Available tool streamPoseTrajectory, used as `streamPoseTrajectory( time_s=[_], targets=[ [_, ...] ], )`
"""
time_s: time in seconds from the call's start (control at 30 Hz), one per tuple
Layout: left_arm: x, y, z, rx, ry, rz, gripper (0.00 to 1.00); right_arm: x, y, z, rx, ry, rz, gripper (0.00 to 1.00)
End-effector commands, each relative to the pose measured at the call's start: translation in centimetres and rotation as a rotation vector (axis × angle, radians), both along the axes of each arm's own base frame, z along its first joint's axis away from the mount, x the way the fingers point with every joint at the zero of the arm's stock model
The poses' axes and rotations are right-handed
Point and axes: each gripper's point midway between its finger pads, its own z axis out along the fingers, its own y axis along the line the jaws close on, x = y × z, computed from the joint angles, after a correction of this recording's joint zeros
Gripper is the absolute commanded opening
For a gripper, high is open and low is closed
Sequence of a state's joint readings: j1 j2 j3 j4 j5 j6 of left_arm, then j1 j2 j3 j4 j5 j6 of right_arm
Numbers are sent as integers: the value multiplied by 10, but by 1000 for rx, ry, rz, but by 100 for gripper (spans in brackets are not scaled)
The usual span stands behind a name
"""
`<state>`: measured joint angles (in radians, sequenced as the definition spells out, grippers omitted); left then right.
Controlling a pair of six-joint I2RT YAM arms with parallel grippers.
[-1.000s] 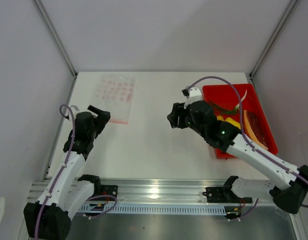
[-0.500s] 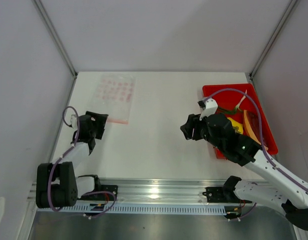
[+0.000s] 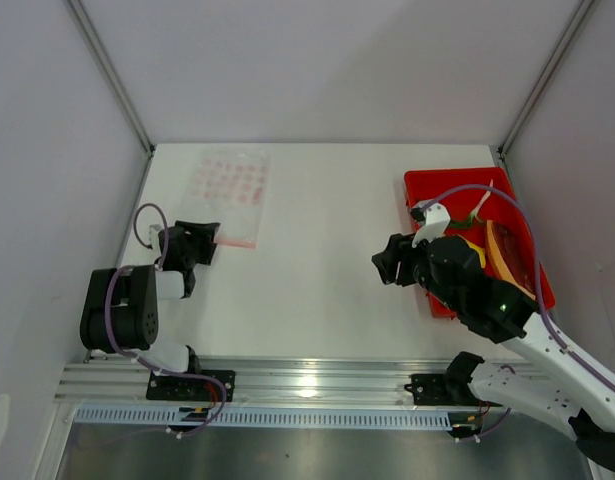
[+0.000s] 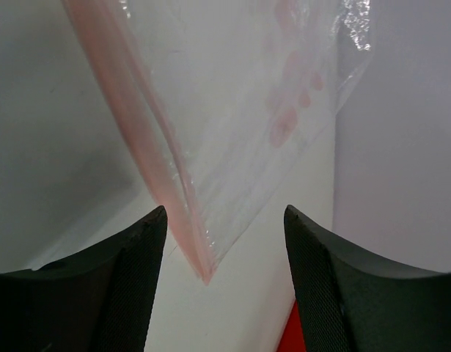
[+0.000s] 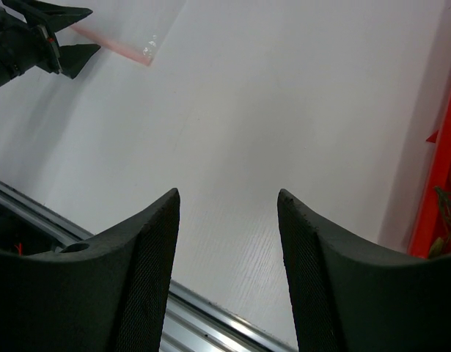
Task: Place the food in the zip-top bag and seal the zipper
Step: Pick up the zipper food storage bag at the center of the board.
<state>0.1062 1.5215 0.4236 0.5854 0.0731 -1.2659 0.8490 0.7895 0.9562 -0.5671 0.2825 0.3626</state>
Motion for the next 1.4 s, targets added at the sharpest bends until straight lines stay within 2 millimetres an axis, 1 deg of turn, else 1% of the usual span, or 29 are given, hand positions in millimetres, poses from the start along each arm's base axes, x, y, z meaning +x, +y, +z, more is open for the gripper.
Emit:
streamPoseTrajectory(
  time_s=[0.0, 0.07, 0.27, 0.4, 0.5, 0.53, 0.57, 0.6, 0.63, 0.67, 0.73, 0.77, 0.83, 0.87, 0.9, 0.93, 0.97, 1.0, 1.03, 1.07, 1.1, 1.13, 1.17, 1.2, 1.23, 1.27, 1.3, 1.33, 1.37],
  targets=[
    [24, 0, 34, -30, -172, -12, 67, 4, -7, 11, 4, -47, -25, 59],
    [25, 0, 27, -41, -157, -11, 66, 3, -6, 13, 11, -49, -20, 59],
    [30, 1, 19, -36, -152, -15, 66, 1, -5, 18, 28, -48, -8, 59],
    [36, 3, 22, -23, -165, -12, 65, -1, -7, 18, 31, -46, -14, 59],
    [41, 6, 24, 4, -168, -16, 59, 0, -6, 14, 27, -35, -16, 58],
    [43, 6, 25, 5, -170, -18, 56, 0, -5, 13, 26, -29, -15, 58],
    [44, 5, 26, 7, -171, -24, 47, 2, -2, 8, 10, -15, -11, 59],
    [45, 6, 27, 12, -174, -28, 43, 4, 0, 4, 0, -4, -9, 58],
    [48, 5, 33, 23, -190, -37, 39, 4, 3, 1, -9, 8, -3, 58],
    [46, 3, 31, 36, -174, -57, 31, 7, 7, -8, -37, 36, -1, 58],
    [44, 2, 39, 49, -185, -71, 22, 9, 14, -14, -48, 50, 15, 58],
    [42, -2, 40, 54, -184, -90, 12, 10, 17, -16, -56, 52, 20, 58],
    [36, -6, 44, 72, -186, -119, 1, 13, 29, -23, -67, 67, 52, 58],
    [33, -9, 56, 87, -210, -138, 1, 13, 35, -23, -71, 67, 70, 59],
    [27, -18, 56, 92, -192, -172, 1, 15, 42, -31, -94, 79, 86, 59],
    [23, -23, 59, 125, -188, -198, 1, 16, 51, -31, -88, 75, 108, 59],
    [18, -36, 79, 151, -225, -235, 1, 15, 61, -28, -91, 68, 134, 58],
    [9, -42, 73, 166, -169, -254, 1, 16, 68, -29, -104, 70, 146, 58],
    [3, -46, 76, 187, -154, -270, 1, 21, 76, -41, -149, 84, 152, 58],
    [-4, -72, 100, 229, -203, -342, 1, 19, 88, -33, -151, 70, 179, 58],
    [-18, -80, 92, 243, -142, -378, 0, 19, 96, -34, -165, 66, 193, 58],
    [-21, -83, 100, 285, -137, -377, 1, 23, 105, -43, -201, 72, 201, 58],
    [-30, -90, 100, 305, -120, -396, 1, 23, 112, -43, -207, 64, 215, 58],
    [-40, -109, 121, 323, -164, -440, 1, 21, 122, -39, -204, 52, 235, 58],
    [-49, -109, 116, 348, -115, -437, 1, 22, 128, -36, -198, 42, 241, 58],
    [-59, -123, 118, 352, -107, -482, 1, 23, 133, -40, -215, 43, 250, 57],
    [-65, -129, 131, 353, -129, -497, 1, 19, 141, -34, -206, 29, 266, 57],
    [-75, -132, 123, 357, -86, -516, 1, 20, 144, -30, -201, 12, 259, 57],
    [-83, -141, 126, 351, -87, -551, 1, 20, 146, -26, -200, 0, 260, 57]
  ],
)
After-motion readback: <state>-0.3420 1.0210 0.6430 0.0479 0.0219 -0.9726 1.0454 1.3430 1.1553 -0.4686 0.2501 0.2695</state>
